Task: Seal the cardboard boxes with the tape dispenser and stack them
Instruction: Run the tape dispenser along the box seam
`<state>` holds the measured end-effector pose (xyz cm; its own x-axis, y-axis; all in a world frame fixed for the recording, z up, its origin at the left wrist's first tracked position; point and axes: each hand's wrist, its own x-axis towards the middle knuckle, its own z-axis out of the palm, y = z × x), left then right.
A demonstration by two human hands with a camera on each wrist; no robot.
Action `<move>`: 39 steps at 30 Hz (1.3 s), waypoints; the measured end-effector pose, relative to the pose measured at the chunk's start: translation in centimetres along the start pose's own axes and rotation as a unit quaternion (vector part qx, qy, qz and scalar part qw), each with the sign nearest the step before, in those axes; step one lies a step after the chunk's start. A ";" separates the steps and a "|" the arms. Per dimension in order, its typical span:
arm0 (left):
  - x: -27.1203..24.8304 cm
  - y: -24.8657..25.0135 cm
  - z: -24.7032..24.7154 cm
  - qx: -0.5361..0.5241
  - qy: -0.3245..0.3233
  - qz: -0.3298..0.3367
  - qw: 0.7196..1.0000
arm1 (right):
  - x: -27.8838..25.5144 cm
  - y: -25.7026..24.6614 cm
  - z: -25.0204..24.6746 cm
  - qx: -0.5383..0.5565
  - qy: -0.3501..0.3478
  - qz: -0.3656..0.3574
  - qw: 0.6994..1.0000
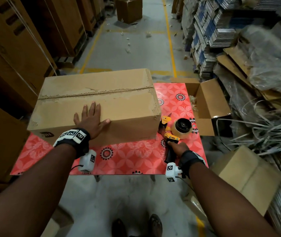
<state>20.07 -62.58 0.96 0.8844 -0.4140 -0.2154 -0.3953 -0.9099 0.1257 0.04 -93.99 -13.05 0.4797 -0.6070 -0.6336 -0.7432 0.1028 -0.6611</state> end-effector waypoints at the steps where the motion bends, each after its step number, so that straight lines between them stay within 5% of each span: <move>1: 0.0 0.0 0.0 0.001 -0.001 -0.002 1.000 | 0.2 0.2 0.3 0.015 -0.010 0.005 1.000; 9: 0.0 0.2 -0.1 0.009 -0.002 -0.014 1.000 | 0.5 0.2 1.0 0.194 -0.072 0.070 0.976; 17: -0.1 0.8 -0.5 0.006 -0.019 -0.037 0.999 | 0.3 -1.2 0.1 0.220 -0.004 0.040 0.975; 25: -1.6 3.4 -0.3 -0.030 0.002 -0.079 0.996 | -1.7 -4.9 -3.7 0.194 0.052 -0.090 0.976; 31: -3.3 5.4 -0.6 -0.173 0.092 -0.011 0.981 | -4.7 -9.3 -4.1 0.089 0.052 -0.246 0.964; 34: -4.7 6.4 -2.1 -0.387 0.116 -0.031 0.914 | -7.1 -11.7 -2.7 0.074 0.039 -0.306 0.948; 36: -5.1 6.8 -3.1 -0.583 0.082 -0.063 0.806 | -8.7 -13.0 -1.4 0.066 0.011 -0.344 0.937; 39: -5.4 6.6 -4.5 -0.712 0.014 -0.108 0.693 | -11.6 -14.8 0.8 0.044 -0.004 -0.384 0.922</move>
<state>13.77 -66.20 7.29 0.8971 -0.2533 -0.3619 0.3758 0.0071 0.9267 5.87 -87.87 3.77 0.8522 -0.5223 0.0317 -0.1430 -0.2909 -0.9460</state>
